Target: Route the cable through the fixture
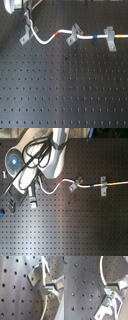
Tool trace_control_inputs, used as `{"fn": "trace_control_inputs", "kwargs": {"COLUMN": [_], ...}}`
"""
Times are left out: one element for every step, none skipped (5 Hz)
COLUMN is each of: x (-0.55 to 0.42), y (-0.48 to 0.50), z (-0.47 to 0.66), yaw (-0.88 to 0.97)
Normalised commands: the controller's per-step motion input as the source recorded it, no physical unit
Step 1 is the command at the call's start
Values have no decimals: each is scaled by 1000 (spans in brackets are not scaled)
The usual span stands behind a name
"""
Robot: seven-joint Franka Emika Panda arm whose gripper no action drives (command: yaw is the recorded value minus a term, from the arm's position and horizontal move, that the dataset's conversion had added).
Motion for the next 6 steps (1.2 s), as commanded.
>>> {"fn": "trace_control_inputs", "kwargs": {"x": [-169, -218, 27, 17, -53, -176], "y": [310, 315, 28, 19, -17, 40], "z": [-74, -10, 6, 139, 262, 222], "yaw": [217, 226, 0, 0, 0, 0]}}
